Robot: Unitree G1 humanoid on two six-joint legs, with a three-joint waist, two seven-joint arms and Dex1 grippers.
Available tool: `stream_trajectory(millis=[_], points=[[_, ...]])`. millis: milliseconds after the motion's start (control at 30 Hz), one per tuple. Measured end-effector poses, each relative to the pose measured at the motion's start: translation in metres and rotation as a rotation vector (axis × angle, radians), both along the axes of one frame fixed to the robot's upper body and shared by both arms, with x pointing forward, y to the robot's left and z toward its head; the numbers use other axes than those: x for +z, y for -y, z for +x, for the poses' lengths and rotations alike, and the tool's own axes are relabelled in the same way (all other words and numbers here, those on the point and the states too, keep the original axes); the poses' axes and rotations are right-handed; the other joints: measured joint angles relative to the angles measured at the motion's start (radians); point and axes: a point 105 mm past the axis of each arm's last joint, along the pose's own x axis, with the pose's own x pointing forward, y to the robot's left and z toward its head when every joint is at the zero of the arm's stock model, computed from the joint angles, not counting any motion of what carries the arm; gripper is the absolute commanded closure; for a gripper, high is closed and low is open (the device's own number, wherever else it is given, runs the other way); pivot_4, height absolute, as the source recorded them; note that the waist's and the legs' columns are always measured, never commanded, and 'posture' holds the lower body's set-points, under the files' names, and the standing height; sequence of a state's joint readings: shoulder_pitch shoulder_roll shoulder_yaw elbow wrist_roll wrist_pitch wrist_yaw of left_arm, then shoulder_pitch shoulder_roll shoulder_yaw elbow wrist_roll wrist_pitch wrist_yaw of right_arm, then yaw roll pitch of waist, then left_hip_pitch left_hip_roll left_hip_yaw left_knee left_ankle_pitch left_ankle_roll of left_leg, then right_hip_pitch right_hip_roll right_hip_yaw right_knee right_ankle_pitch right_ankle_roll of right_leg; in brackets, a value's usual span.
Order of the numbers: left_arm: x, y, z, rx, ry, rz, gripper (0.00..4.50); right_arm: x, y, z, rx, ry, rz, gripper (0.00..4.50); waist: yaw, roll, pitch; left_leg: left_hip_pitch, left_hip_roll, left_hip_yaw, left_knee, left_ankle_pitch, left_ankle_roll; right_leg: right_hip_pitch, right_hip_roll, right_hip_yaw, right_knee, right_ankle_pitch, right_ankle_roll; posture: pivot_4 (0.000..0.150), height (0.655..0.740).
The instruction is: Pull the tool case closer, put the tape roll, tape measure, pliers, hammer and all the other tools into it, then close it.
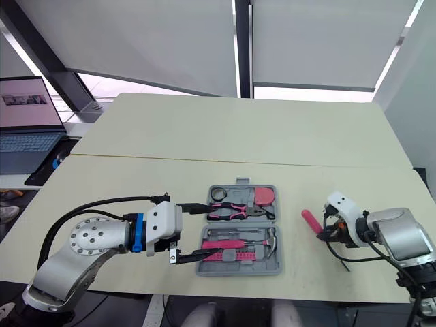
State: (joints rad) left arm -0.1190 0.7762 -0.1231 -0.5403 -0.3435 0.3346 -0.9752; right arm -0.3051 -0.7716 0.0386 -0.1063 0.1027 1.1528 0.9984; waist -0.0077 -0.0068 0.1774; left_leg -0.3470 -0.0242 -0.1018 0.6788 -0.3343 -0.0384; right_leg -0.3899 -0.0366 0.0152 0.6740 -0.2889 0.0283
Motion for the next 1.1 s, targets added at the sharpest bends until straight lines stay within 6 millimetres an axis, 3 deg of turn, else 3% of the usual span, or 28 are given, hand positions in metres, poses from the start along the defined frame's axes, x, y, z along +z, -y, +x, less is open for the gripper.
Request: stream_trajectory(millis=[133, 333, 400, 633, 767, 933, 1100], points=[[-0.001, 0.001, 0.0, -0.002, 0.0, 0.006, 0.0, -0.006, -0.006, 0.015, -0.131, 0.056, 0.005, 3.89, -0.007, 0.0, 0.0, 0.0, 0.0, 0.001, 0.0, 0.001, -0.002, 0.0, 0.0, 0.001, 0.0, 0.0, 0.0, 0.15, 0.74], [-0.003, 0.003, 0.0, -0.007, -0.002, 0.008, 0.0, -0.011, -0.017, 0.023, -0.173, 0.127, -0.007, 3.89, -0.024, -0.007, -0.004, 0.001, 0.001, 0.0, 0.0, 0.0, 0.0, 0.001, 0.001, 0.0, 0.0, 0.0, 0.0, 0.15, 0.74], [-0.003, 0.002, 0.001, -0.004, -0.003, 0.009, 0.0, -0.012, -0.017, 0.023, -0.183, 0.138, -0.011, 3.17, -0.024, -0.008, -0.005, 0.001, 0.002, 0.0, 0.0, 0.0, 0.0, 0.001, 0.002, 0.0, 0.001, 0.0, 0.0, 0.15, 0.74], [-0.004, 0.001, 0.003, 0.002, -0.006, 0.011, 0.0, -0.013, -0.024, 0.019, -0.166, 0.172, 0.031, 1.58, -0.023, -0.008, -0.005, 0.001, 0.001, 0.0, 0.0, 0.0, 0.0, 0.0, 0.002, 0.0, 0.001, 0.0, 0.0, 0.15, 0.74], [-0.004, 0.001, 0.002, 0.0, -0.007, 0.01, 0.0, -0.009, -0.015, 0.011, -0.136, 0.244, 0.024, 0.35, -0.021, -0.005, -0.003, 0.0, 0.0, 0.0, 0.0, 0.0, 0.0, 0.0, 0.001, 0.001, 0.0, 0.0, 0.0, 0.15, 0.74], [-0.004, 0.0, 0.002, -0.002, -0.009, 0.006, 0.0, -0.005, 0.0, 0.006, -0.104, 0.403, -0.018, 0.35, -0.019, -0.005, -0.003, 0.001, 0.001, 0.0, 0.0, 0.0, 0.0, 0.001, 0.001, 0.0, 0.0, 0.0, 0.0, 0.15, 0.74], [-0.001, 0.0, 0.003, -0.008, -0.003, 0.006, 0.0, -0.017, -0.007, 0.003, -0.127, 0.472, 0.032, 0.35, -0.023, -0.005, -0.003, 0.001, 0.001, 0.0, 0.0, 0.0, 0.0, 0.0, 0.002, 0.001, 0.002, 0.0, 0.0, 0.15, 0.74]])
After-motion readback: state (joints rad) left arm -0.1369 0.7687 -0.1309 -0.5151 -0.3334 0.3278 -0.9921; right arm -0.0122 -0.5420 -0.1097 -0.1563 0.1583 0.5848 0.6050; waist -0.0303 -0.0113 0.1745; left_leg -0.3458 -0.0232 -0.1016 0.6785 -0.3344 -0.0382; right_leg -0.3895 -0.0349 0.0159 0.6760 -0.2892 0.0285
